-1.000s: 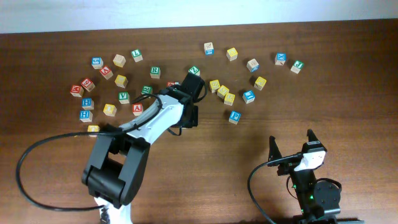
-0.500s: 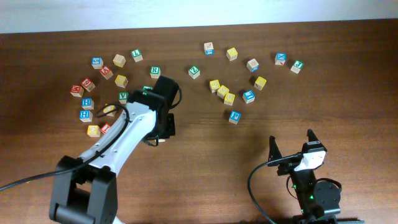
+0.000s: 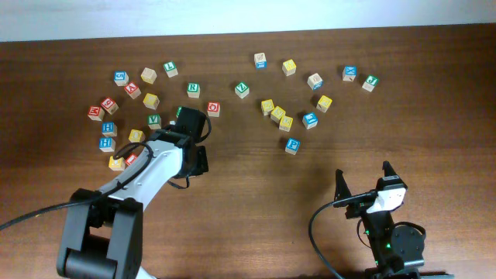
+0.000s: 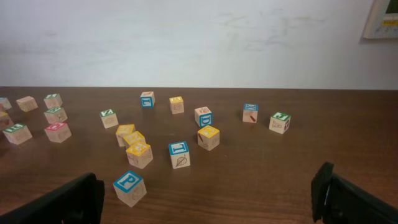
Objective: Spell out CVPR
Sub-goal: 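Carry the C block toward the front center and set it down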
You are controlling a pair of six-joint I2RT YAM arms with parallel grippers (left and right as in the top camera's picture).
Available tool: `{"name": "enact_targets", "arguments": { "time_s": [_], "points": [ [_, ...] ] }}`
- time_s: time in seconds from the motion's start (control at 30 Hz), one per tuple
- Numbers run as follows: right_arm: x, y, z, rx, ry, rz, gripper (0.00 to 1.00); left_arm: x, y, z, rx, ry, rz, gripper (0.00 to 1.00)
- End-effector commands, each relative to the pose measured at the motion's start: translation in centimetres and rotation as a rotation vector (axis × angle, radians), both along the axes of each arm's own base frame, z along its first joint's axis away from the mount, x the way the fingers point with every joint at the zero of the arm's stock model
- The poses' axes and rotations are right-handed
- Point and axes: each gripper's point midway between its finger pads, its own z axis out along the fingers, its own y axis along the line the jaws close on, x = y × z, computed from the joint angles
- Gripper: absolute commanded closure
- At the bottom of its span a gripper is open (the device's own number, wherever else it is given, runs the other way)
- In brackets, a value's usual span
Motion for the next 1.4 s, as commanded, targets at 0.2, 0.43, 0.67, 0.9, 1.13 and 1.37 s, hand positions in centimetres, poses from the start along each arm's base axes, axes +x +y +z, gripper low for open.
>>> {"name": "enact_targets", "arguments": {
  "time_s": [0.2,0.43,0.67,0.9,1.13,1.37],
  "points": [
    [0.0,-0.1,-0.3,0.009,0.006,-0.007,0.02,-0.2,-0.3,-0.2,-0.002,0.013,-0.101,0.72],
    [0.0,-0.1,-0.3,0.01,0.006,-0.007,0.01,-0.4,-0.4,-0.2,-0.006,0.018,-0.092,0.6],
    [0.0,-0.1,-0.3,0.01,0.006,-0.007,0.02,-0.8,-0.5,-0.5,-0.02,0.031,-0.084,0.64],
    [0.0,-0.1,-0.3,0.01,0.006,-0.007,0.02,-1.4,-0.3,-1.2,-0.017,0.048,-0.073,0.66],
    [0.0,-0.1,-0.3,0.01,0.006,-0.007,0.02,-0.2,-0.6,-1.0,-0.027,0.0,-0.074,0.69],
    [0.0,-0.1,-0.3,0.01,0.006,-0.007,0.02,-0.1,-0.7,-1.0,-0.016,-0.002,-0.129,0.75]
  ]
}}
